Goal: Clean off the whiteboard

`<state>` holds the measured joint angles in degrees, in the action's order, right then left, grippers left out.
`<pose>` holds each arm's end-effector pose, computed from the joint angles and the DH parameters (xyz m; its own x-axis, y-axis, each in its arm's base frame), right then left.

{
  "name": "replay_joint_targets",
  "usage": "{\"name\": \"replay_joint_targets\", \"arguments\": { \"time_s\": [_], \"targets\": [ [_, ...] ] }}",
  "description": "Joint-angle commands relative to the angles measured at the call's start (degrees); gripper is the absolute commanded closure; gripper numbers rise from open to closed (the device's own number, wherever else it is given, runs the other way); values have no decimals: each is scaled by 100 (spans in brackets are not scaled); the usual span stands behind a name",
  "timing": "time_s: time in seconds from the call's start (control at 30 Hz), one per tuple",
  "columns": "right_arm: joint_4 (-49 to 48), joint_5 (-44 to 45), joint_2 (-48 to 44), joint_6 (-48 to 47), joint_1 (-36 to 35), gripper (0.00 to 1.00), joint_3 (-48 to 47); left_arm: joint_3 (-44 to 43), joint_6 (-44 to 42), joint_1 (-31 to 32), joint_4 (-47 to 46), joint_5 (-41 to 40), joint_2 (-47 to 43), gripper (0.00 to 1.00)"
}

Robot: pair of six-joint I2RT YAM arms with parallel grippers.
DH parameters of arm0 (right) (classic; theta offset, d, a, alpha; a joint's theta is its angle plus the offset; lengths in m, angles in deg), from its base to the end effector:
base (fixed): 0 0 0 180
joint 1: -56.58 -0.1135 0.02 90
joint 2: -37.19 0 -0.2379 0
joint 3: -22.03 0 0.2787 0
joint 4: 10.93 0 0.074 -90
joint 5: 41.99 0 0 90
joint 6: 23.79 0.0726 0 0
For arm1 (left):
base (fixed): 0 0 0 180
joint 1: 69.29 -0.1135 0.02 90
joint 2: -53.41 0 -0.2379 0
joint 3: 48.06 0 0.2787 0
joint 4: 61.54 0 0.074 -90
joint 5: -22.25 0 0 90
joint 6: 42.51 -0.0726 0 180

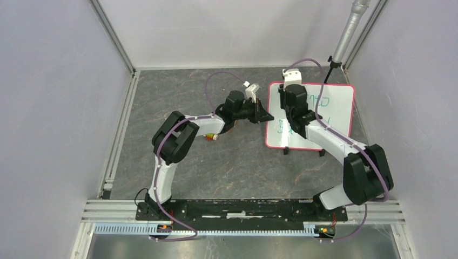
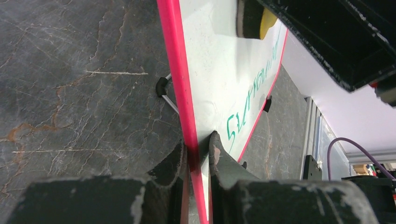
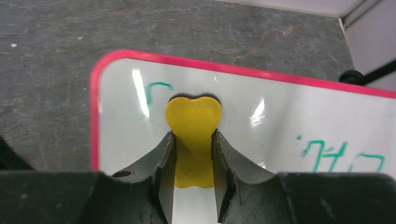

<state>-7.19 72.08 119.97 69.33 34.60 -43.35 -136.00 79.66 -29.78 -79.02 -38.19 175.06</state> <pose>0.3699 0.1173 0.2156 -0.3333 -0.0810 -0.9393 0.0292 0.9949 -0.0961 0.3694 -0.3511 0.1230 -0.6718 -0.0463 -0.7393 0.6630 0.4076 -0.6279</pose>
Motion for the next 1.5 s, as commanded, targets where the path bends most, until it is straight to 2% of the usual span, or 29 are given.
{"name": "replay_joint_targets", "arguments": {
  "time_s": [0.0, 0.27, 0.47, 0.57, 0.73, 0.87, 1.0, 1.1, 1.23, 1.33, 1.4, 1.47],
  "targets": [
    [269, -187, 565, 1, -434, 65, -608, -119, -1063, -86, 786, -1089, 328, 98],
    [418, -83, 1001, 33, -488, 64, -1324, -321, -801, -275, 817, -981, 538, 98],
    [482, 174, 752, -72, 70, 62, -998, -357, -801, -277, 865, -937, 575, 98],
    [520, 199, 523, -201, 292, 52, -800, -342, -799, -275, 838, -964, 567, 98],
    [785, -199, 348, -262, 313, 28, -862, -255, -817, -259, 759, -1003, 519, 98],
    [843, -571, 44, -248, 313, 21, -780, -269, -817, -259, 772, -987, 528, 98],
    [852, -854, -32, -158, 303, 24, -755, -264, -826, -250, 768, -991, 532, 98],
    [848, -903, 99, -153, 306, 34, -875, -267, -827, -250, 768, -980, 532, 98],
    [709, -852, 244, -205, 308, 37, -983, -266, -834, -250, 770, -968, 529, 98],
    [830, -703, 411, -261, 309, 47, -1218, -262, -841, -250, 771, -969, 527, 98],
    [797, -680, 419, -261, 299, 49, -1252, -263, -836, -239, 768, -978, 527, 98],
    [699, -780, 405, -455, 285, 46, -1246, -266, -834, -239, 775, -983, 533, 98]
  ]
}}
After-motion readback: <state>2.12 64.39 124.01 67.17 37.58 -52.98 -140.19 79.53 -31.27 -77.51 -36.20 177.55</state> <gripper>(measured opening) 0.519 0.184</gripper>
